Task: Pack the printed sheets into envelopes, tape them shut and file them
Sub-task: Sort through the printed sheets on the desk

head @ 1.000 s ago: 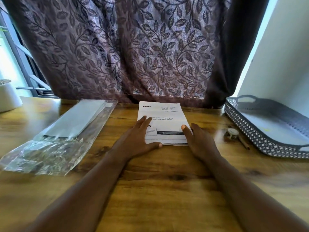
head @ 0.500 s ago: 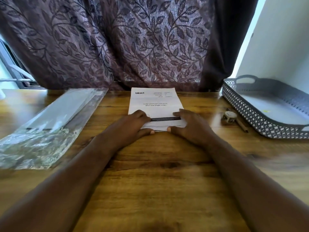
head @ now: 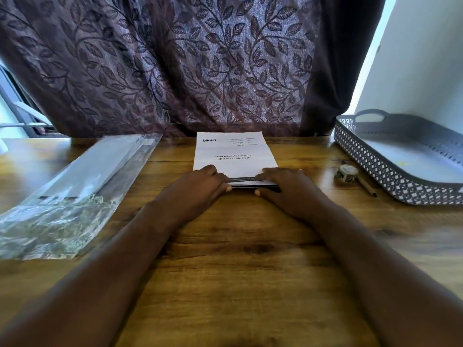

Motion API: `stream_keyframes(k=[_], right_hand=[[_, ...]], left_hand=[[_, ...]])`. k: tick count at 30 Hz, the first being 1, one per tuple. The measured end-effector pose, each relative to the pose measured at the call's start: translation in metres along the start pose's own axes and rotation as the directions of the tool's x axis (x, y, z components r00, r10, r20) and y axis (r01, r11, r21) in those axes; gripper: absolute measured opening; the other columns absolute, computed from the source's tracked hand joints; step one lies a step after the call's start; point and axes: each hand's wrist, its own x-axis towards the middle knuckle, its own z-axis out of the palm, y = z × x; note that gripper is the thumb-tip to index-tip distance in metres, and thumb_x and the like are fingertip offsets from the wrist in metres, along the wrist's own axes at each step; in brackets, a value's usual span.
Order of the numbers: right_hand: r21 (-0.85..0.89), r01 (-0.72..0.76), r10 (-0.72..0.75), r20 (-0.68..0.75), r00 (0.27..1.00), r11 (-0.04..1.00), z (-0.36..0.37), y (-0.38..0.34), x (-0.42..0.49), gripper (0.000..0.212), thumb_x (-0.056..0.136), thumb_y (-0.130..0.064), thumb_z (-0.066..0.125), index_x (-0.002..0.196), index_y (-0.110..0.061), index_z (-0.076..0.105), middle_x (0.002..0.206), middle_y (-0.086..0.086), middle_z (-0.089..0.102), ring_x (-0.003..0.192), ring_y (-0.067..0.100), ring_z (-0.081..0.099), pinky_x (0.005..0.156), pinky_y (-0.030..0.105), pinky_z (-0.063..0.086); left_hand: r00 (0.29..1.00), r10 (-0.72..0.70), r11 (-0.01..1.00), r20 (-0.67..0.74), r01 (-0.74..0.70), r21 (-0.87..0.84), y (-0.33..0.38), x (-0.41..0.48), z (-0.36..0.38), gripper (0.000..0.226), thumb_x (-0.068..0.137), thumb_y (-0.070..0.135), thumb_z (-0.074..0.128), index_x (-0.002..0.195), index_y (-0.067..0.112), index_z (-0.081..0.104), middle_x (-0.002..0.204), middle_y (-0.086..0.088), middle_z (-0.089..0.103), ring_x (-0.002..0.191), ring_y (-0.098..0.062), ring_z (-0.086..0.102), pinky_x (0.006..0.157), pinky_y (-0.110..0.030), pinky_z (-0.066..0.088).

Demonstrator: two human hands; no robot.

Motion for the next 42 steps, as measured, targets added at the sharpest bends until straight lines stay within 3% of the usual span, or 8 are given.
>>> stream_keyframes(k=[5, 9, 13, 19, 23, 28, 37, 42], right_hand=[[-0.249, 0.114, -0.139, -0.088, 0.986, 0.962, 0.003, -0.02, 0.002, 0.036, 0.105, -0.036, 0.045, 0.139, -0.034, 0.057, 0.143, -0.001, 0.06, 0.131, 0.023, 0.056, 0.126, 0.053, 0.005], [-0.432, 0.198, -0.256, -0.079, 0.964, 0.88, 0.006, -0.038, 0.001, 0.033, 0.105, -0.027, 0.043, 0.134, -0.034, 0.057, 0.132, 0.005, 0.067, 0.117, 0.027, 0.065, 0.118, 0.044, 0.031], [-0.437, 0.258, -0.319, -0.07, 0.945, 0.861, 0.006, -0.051, 0.002, 0.034, 0.105, -0.033, 0.042, 0.137, -0.031, 0.054, 0.132, 0.002, 0.066, 0.105, 0.028, 0.068, 0.074, 0.037, 0.053], [-0.523, 0.316, -0.37, 0.003, 0.929, 0.792, 0.008, -0.051, -0.005, 0.039, 0.106, -0.03, 0.042, 0.144, -0.024, 0.046, 0.138, 0.008, 0.061, 0.11, 0.031, 0.067, 0.077, 0.041, 0.057], [-0.555, 0.38, -0.346, 0.17, 0.923, 0.74, 0.0, -0.064, -0.026, 0.052, 0.105, -0.033, 0.045, 0.154, -0.024, 0.031, 0.151, 0.004, 0.05, 0.121, 0.032, 0.061, 0.088, 0.044, 0.056], [-0.578, 0.442, -0.331, 0.292, 0.897, 0.686, -0.013, -0.088, -0.073, 0.054, 0.107, -0.027, 0.039, 0.157, -0.021, 0.02, 0.158, 0.008, 0.04, 0.115, 0.032, 0.065, 0.083, 0.044, 0.055], [-0.527, 0.542, -0.395, 0.373, 0.84, 0.655, -0.03, -0.112, -0.134, 0.053, 0.108, -0.042, 0.027, 0.153, -0.014, 0.033, 0.153, 0.014, 0.047, 0.11, 0.034, 0.069, 0.076, 0.05, 0.06], [-0.262, 0.249, -0.247, 0.04, 0.968, 0.932, -0.041, -0.092, -0.104, 0.087, 0.087, -0.078, -0.001, 0.14, -0.034, 0.053, 0.134, -0.006, 0.067, 0.104, 0.017, 0.071, 0.083, 0.039, 0.059]], left_hand=[[0.999, 0.022, 0.999, -0.026, -0.021, 0.027, 0.001, -0.001, -0.002, 0.041, 0.103, 0.048, 0.04, 0.13, 0.023, 0.059, 0.119, 0.001, 0.057, 0.104, -0.016, 0.058, 0.082, -0.032, 0.05], [0.998, 0.047, 0.996, -0.051, -0.043, 0.08, -0.001, -0.001, 0.0, 0.038, 0.103, 0.04, 0.047, 0.136, 0.023, 0.056, 0.127, -0.001, 0.057, 0.108, -0.02, 0.061, 0.085, -0.037, 0.054], [0.996, 0.061, 0.993, -0.07, -0.054, 0.107, -0.001, -0.002, -0.002, 0.035, 0.104, 0.03, 0.047, 0.137, 0.023, 0.055, 0.13, -0.002, 0.061, 0.111, -0.022, 0.062, 0.086, -0.041, 0.055], [0.989, -0.127, 0.979, -0.078, 0.112, -0.172, -0.013, -0.007, -0.005, 0.058, 0.097, 0.063, 0.025, 0.119, 0.028, 0.067, 0.122, 0.007, 0.067, 0.106, -0.013, 0.062, 0.087, -0.042, 0.054], [0.876, -0.414, 0.777, -0.248, 0.198, -0.598, -0.017, -0.004, 0.0, 0.043, 0.105, 0.044, 0.042, 0.11, 0.015, 0.073, 0.114, 0.003, 0.068, 0.101, -0.01, 0.06, 0.087, -0.029, 0.046], [0.786, -0.614, 0.428, -0.071, 0.257, -0.866, -0.023, -0.009, 0.004, 0.03, 0.098, 0.042, 0.056, 0.091, 0.019, 0.074, 0.093, 0.004, 0.076, 0.091, -0.018, 0.072, 0.089, -0.05, 0.056], [0.781, -0.62, 0.685, -0.08, 0.488, -0.541, -0.025, -0.004, 0.005, 0.046, 0.097, 0.026, 0.062, 0.14, 0.013, 0.054, 0.136, -0.011, 0.062, 0.124, -0.03, 0.056, 0.096, -0.033, 0.042], [0.772, -0.632, 0.691, -0.065, 0.524, -0.498, -0.027, -0.001, 0.009, 0.051, 0.098, 0.03, 0.058, 0.145, 0.013, 0.046, 0.137, -0.015, 0.06, 0.124, -0.035, 0.055, 0.096, -0.039, 0.043]])
